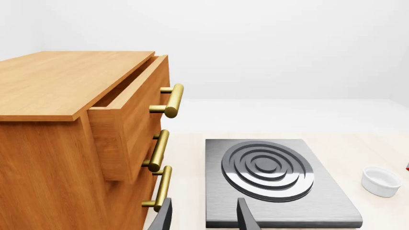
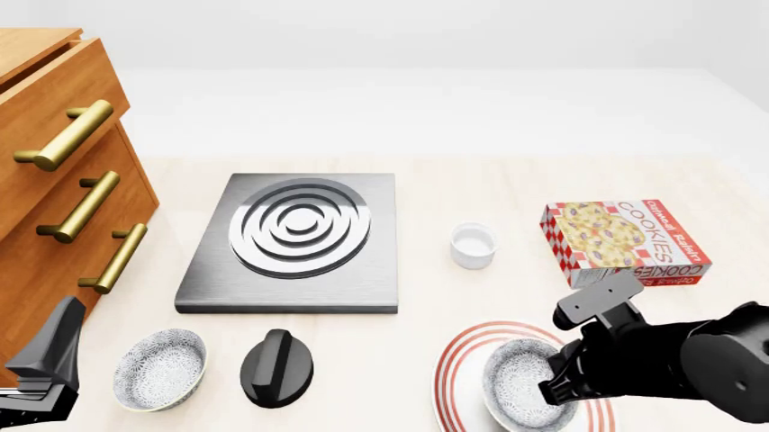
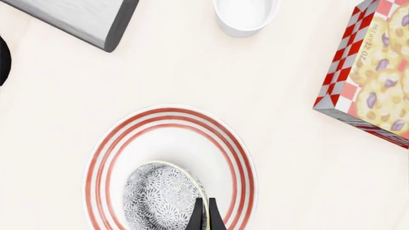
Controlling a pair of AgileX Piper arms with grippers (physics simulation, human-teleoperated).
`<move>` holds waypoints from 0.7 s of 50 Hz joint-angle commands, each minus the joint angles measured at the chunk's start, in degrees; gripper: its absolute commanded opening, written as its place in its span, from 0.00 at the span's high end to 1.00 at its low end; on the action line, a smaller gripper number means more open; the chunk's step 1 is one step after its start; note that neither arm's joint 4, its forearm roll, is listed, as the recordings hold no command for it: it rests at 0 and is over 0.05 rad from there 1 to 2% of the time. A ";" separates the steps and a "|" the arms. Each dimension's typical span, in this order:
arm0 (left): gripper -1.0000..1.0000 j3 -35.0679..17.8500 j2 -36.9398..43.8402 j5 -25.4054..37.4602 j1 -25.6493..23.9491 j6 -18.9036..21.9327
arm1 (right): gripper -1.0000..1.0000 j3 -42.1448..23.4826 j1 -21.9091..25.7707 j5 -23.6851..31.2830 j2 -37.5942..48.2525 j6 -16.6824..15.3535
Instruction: Pick the akita bowl between the plate and the ramekin and place it on the plate.
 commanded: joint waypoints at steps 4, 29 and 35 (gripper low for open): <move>0.00 0.00 0.00 0.00 0.00 0.00 | 1.00 -0.43 2.22 -1.31 3.22 -0.39; 0.00 0.00 0.00 0.00 0.00 0.00 | 0.00 -7.18 -6.40 14.34 -10.92 -11.63; 0.00 0.00 0.00 0.00 0.00 0.00 | 0.00 -14.81 -7.74 22.69 -15.39 -13.02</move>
